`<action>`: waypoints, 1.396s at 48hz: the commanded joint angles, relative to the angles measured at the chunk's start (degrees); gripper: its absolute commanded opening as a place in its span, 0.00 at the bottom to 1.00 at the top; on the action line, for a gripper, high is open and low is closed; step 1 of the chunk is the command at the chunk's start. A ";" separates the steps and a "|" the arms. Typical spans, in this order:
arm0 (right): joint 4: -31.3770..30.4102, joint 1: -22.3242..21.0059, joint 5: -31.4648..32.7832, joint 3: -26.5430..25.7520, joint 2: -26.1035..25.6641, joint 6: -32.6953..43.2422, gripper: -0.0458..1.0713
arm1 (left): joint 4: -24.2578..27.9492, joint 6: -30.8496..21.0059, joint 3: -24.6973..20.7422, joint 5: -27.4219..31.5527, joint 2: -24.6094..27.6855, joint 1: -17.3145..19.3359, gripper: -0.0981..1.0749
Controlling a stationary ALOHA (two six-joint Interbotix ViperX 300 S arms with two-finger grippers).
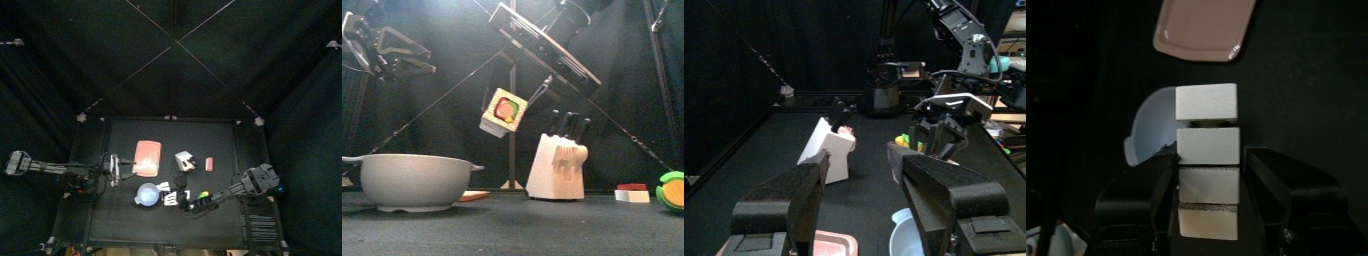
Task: Put sushi roll on plate
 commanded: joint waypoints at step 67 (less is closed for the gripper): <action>-8.35 -19.07 -0.09 -18.02 16.79 0.09 0.69 | 0.09 0.09 0.62 -0.53 -2.02 0.79 0.83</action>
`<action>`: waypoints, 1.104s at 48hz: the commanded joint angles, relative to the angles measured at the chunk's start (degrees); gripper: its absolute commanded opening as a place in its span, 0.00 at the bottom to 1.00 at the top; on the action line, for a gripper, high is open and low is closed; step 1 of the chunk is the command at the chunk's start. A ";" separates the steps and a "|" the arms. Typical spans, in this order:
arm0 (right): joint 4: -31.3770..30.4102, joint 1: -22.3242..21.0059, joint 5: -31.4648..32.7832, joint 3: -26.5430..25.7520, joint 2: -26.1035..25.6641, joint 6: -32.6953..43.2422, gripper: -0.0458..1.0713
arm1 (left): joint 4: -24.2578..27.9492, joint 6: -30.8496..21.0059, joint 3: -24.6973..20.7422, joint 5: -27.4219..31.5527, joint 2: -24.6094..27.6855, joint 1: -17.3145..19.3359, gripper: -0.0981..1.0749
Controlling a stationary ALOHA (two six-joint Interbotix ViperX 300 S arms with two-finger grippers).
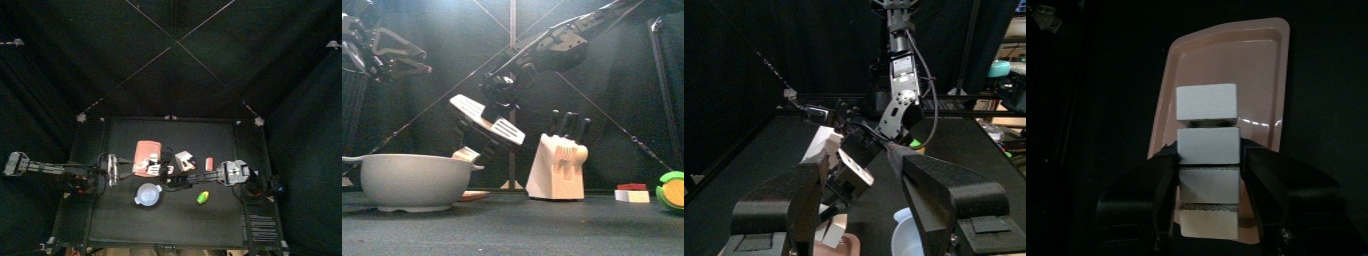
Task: Put sushi roll on plate
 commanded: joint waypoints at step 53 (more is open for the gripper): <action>2.02 -2.55 -0.18 -2.20 0.44 -0.18 0.84 | 0.09 0.09 -0.62 -0.53 0.09 0.35 0.83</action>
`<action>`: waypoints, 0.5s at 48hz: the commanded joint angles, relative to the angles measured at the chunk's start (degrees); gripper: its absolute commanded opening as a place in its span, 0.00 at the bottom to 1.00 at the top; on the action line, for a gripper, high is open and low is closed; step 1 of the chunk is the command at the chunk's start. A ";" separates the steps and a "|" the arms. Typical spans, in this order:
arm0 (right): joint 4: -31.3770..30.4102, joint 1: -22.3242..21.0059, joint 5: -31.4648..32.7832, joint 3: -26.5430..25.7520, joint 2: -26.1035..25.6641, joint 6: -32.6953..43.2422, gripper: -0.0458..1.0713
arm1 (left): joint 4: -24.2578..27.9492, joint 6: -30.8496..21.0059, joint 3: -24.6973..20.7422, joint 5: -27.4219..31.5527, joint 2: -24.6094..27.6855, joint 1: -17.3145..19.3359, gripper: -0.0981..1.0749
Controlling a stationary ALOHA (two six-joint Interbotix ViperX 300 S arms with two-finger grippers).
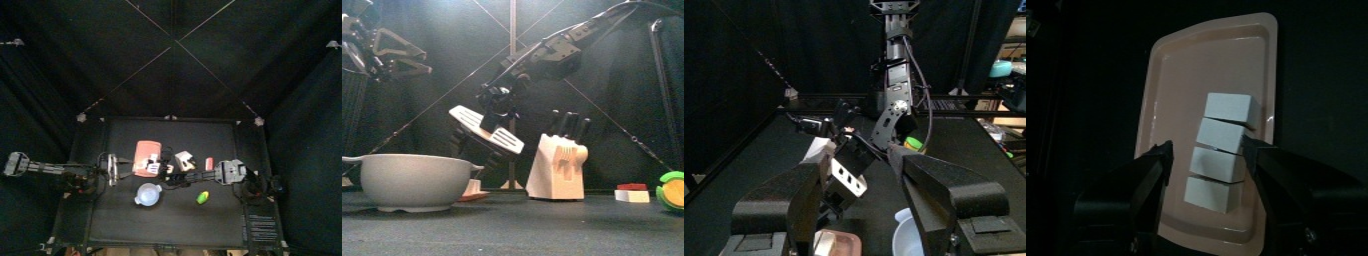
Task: Put sushi roll on plate
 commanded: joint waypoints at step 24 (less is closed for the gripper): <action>0.09 -3.16 -0.70 -2.02 0.44 -0.09 0.84 | 0.09 0.09 -0.44 -0.53 0.09 0.44 0.83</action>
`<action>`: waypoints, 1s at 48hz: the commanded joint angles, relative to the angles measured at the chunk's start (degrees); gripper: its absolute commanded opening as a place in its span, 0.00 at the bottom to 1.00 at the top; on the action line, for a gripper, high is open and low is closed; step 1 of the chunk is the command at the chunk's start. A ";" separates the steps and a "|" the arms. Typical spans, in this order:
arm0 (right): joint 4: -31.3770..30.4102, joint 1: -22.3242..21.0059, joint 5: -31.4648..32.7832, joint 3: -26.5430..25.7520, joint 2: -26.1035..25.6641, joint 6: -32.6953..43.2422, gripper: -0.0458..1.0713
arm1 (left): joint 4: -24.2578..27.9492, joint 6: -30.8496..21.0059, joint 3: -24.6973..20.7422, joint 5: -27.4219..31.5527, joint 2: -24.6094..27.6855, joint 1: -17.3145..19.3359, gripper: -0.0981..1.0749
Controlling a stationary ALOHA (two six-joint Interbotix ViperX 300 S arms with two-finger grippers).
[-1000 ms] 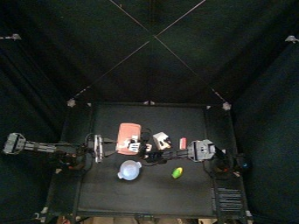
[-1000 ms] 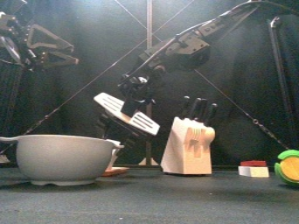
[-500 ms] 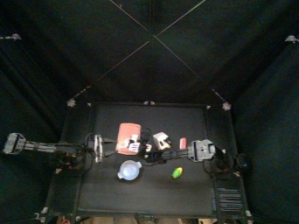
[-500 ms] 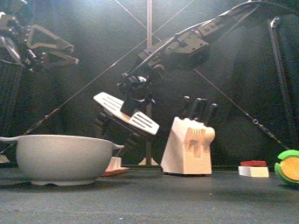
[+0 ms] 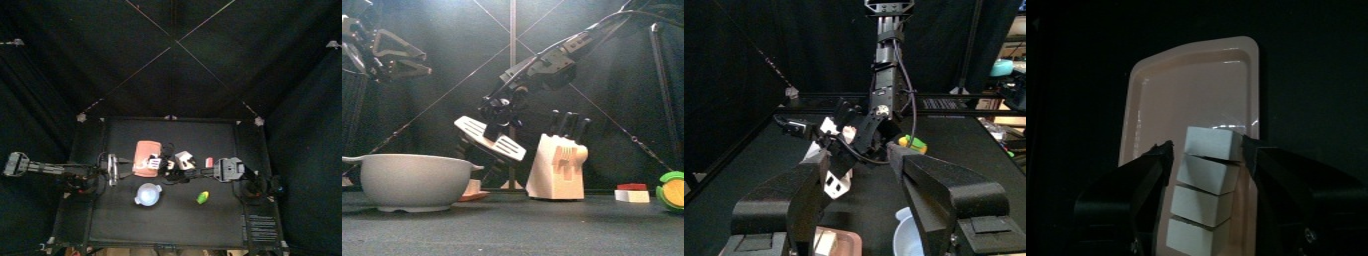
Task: Put sushi roll on plate
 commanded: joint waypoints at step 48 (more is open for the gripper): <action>-5.71 1.58 0.97 -0.62 -7.29 -0.26 0.84 | 0.09 0.00 -0.44 -0.53 0.09 0.79 0.83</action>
